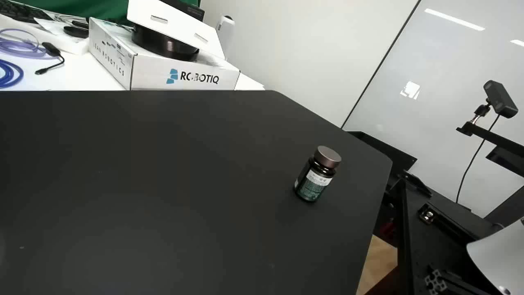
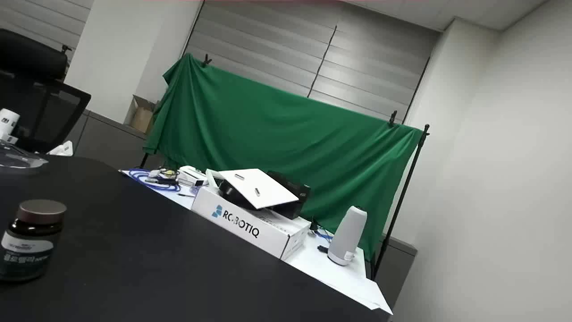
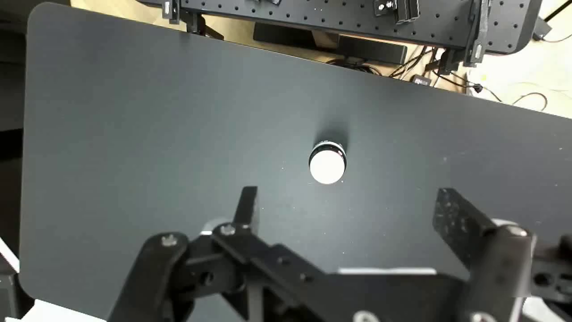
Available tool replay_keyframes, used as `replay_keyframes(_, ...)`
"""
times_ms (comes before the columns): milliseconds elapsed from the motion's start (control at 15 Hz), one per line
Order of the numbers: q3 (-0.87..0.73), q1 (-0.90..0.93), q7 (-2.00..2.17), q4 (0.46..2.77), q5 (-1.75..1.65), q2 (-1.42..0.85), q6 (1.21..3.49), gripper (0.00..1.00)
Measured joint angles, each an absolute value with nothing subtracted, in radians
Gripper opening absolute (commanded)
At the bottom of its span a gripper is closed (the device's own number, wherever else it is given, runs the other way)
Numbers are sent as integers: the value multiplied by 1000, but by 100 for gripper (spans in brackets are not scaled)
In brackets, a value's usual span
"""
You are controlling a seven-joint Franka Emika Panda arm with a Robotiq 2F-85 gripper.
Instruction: Move the bottle backwards
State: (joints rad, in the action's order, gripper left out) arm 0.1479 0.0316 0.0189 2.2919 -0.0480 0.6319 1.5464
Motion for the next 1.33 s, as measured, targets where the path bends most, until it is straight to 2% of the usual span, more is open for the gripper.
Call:
replay_keyframes(667, 146, 35, 17, 2295, -48, 632, 1559, 100)
replay_keyframes(1333, 78, 41, -16, 2558, -42, 551, 2063, 100)
